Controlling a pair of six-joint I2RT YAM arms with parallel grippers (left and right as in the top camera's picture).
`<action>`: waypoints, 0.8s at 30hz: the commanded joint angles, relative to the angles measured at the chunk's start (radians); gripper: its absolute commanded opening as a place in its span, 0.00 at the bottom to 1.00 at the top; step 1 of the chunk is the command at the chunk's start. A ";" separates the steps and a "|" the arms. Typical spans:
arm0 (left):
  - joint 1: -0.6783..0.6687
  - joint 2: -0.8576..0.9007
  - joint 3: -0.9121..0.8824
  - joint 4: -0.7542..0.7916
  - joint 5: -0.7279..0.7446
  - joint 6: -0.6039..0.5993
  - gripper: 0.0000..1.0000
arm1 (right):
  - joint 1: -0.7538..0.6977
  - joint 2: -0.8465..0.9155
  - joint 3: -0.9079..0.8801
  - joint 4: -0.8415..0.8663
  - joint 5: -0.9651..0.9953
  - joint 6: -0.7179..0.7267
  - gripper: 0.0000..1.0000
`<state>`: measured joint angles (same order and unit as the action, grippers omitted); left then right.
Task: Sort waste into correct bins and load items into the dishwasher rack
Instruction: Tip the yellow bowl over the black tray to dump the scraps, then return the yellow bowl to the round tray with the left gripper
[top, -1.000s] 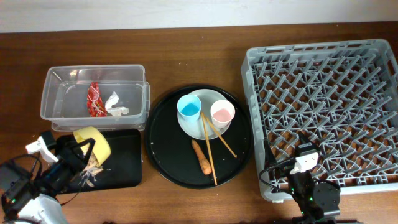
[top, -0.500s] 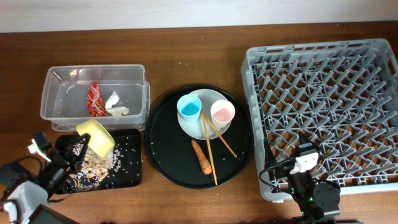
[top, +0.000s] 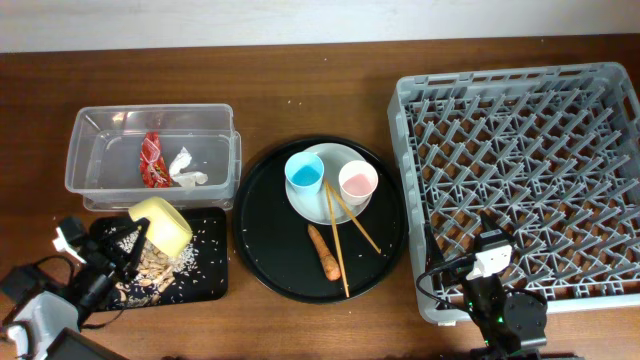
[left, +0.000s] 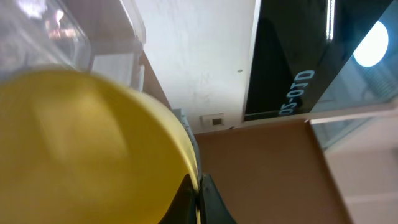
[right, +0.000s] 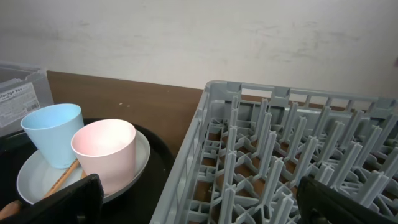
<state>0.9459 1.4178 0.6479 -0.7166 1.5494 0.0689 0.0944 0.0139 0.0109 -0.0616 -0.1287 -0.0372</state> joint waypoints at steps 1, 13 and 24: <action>-0.002 -0.003 0.002 0.127 0.025 -0.040 0.00 | 0.003 -0.006 -0.005 -0.006 0.006 0.002 0.98; -0.058 -0.159 0.016 0.020 0.024 -0.014 0.00 | 0.003 -0.006 -0.005 -0.006 0.006 0.002 0.99; -0.844 -0.588 0.193 0.035 -1.026 -0.483 0.00 | 0.003 -0.006 -0.005 -0.006 0.005 0.002 0.98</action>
<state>0.2844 0.8127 0.8234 -0.6842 0.8326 -0.3279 0.0944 0.0139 0.0109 -0.0616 -0.1287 -0.0372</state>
